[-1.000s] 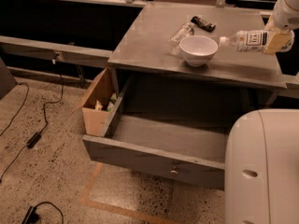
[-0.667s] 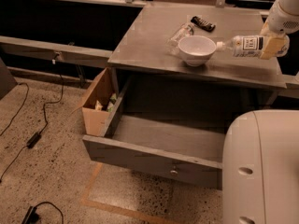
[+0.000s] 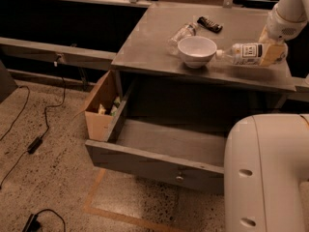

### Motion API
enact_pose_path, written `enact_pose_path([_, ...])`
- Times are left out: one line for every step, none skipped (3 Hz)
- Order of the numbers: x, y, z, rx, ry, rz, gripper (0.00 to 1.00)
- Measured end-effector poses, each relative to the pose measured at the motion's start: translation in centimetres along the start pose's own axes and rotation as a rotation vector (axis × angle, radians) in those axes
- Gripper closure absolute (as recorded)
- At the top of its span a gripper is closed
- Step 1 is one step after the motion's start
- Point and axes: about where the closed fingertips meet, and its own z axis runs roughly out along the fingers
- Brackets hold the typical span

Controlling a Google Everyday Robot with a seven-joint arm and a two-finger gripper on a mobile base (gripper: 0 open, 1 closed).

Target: Pick blue plastic bottle from white bowl and place on counter

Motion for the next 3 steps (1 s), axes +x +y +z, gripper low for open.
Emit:
enact_pose_path([-1.23,0.13,0.92,-0.023,-0.013,-0.011,1.0])
enact_pose_path([-1.41,0.57,1.68,-0.047,-0.02,-0.002,0.82])
enact_pose_path([-1.72,0.45,1.72,-0.043,-0.033,0.007,0.51])
